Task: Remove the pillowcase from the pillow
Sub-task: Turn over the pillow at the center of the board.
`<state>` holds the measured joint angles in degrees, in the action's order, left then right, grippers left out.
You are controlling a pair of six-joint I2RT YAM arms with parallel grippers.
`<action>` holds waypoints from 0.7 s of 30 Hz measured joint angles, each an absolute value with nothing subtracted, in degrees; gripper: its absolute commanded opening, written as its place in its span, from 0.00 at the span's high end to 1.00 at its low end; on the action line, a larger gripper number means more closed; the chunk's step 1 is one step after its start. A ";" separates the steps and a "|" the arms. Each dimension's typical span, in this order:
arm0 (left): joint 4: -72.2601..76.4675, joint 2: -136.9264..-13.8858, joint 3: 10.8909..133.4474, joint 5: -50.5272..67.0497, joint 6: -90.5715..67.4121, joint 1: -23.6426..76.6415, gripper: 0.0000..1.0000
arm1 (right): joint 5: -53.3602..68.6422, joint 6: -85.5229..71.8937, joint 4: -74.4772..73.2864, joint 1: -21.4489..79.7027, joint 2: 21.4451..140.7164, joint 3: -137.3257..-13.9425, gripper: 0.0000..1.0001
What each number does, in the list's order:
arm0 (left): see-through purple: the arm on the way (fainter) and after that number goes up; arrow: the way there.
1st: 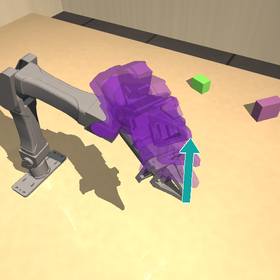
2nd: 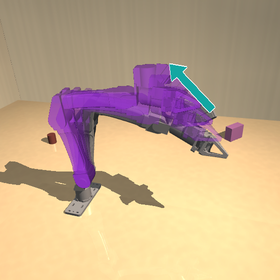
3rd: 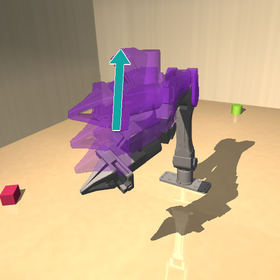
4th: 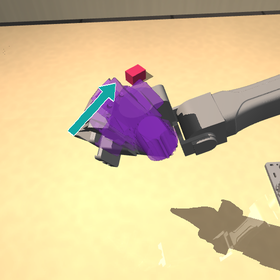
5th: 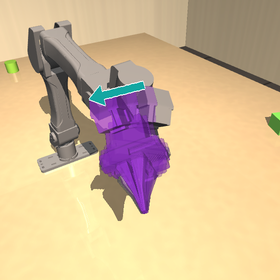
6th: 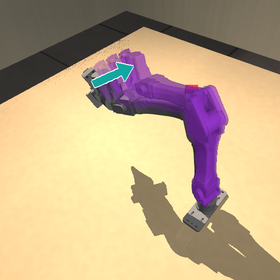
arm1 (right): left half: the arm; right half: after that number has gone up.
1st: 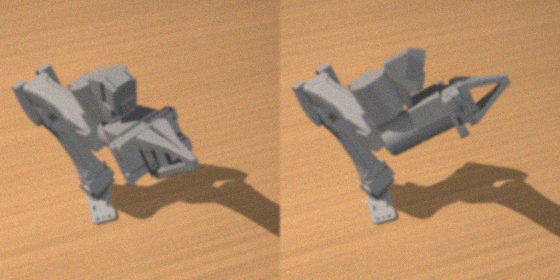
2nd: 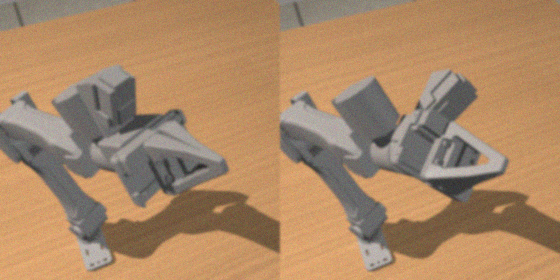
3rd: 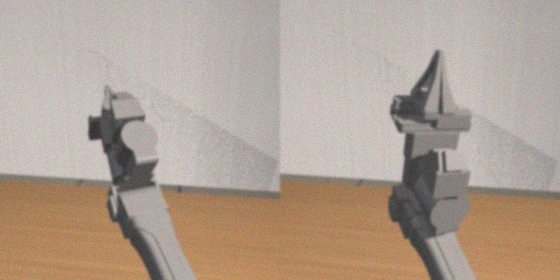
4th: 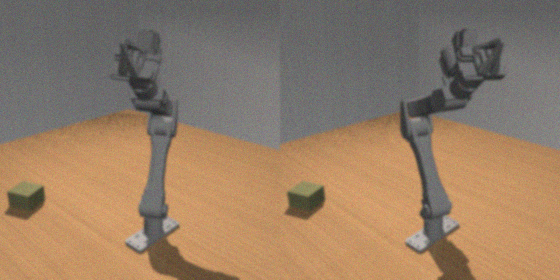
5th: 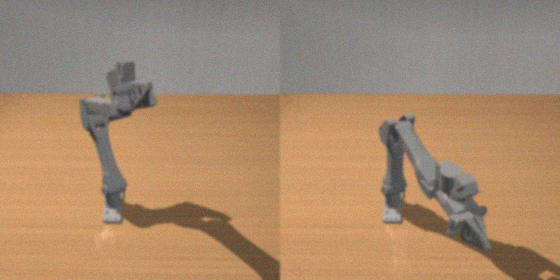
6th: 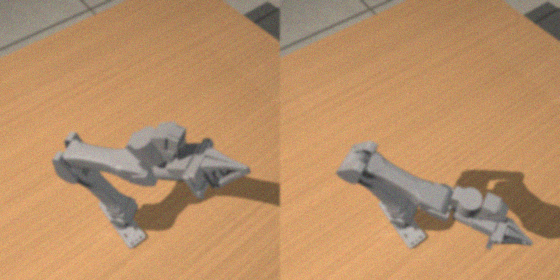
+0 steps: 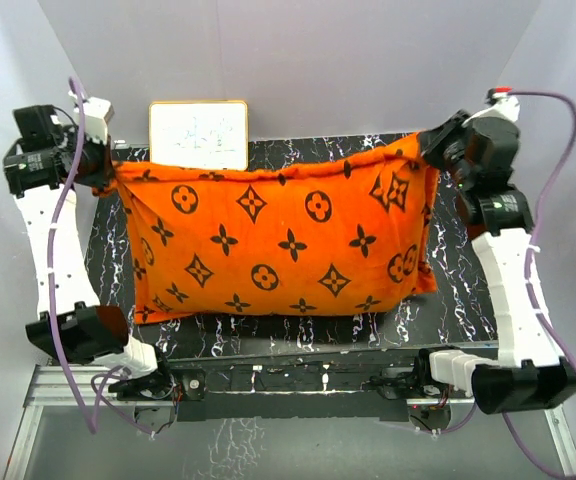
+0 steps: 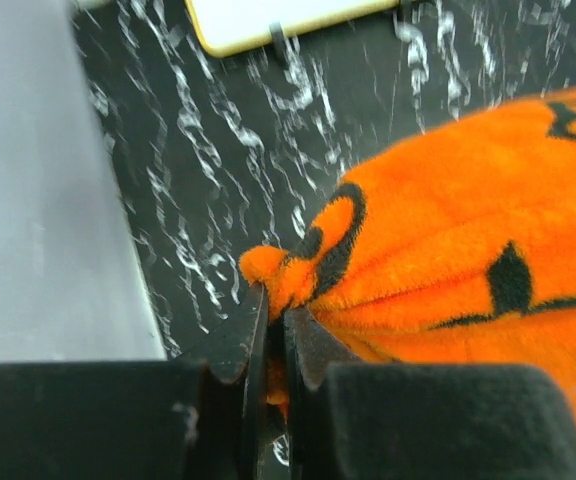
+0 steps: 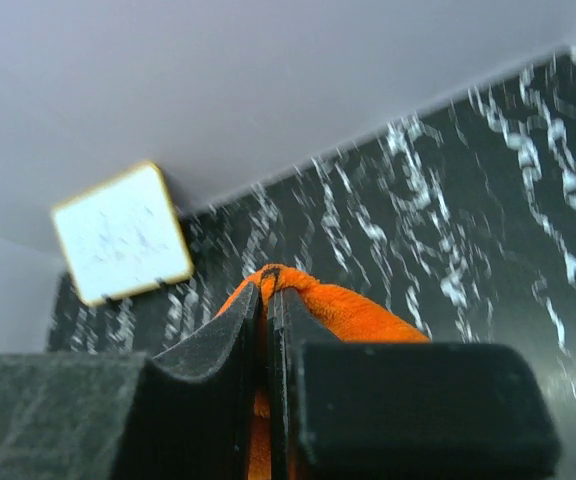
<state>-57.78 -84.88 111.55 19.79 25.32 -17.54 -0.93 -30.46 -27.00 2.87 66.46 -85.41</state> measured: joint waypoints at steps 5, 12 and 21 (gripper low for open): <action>-52.45 -89.32 100.97 18.63 25.39 -17.43 0.58 | -0.64 -30.65 -26.94 2.81 73.97 -78.37 0.30; -51.55 -96.20 107.20 18.31 25.34 -17.34 0.24 | -4.67 -29.58 -21.54 2.50 74.98 -78.02 0.02; -50.02 -90.78 102.69 15.86 26.26 5.43 0.24 | 1.83 -30.09 -13.30 2.50 69.87 -70.70 0.05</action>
<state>-50.02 -90.78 102.69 15.86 26.26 5.43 1.83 -30.09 -13.30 2.50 69.87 -70.70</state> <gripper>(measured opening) 0.765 0.970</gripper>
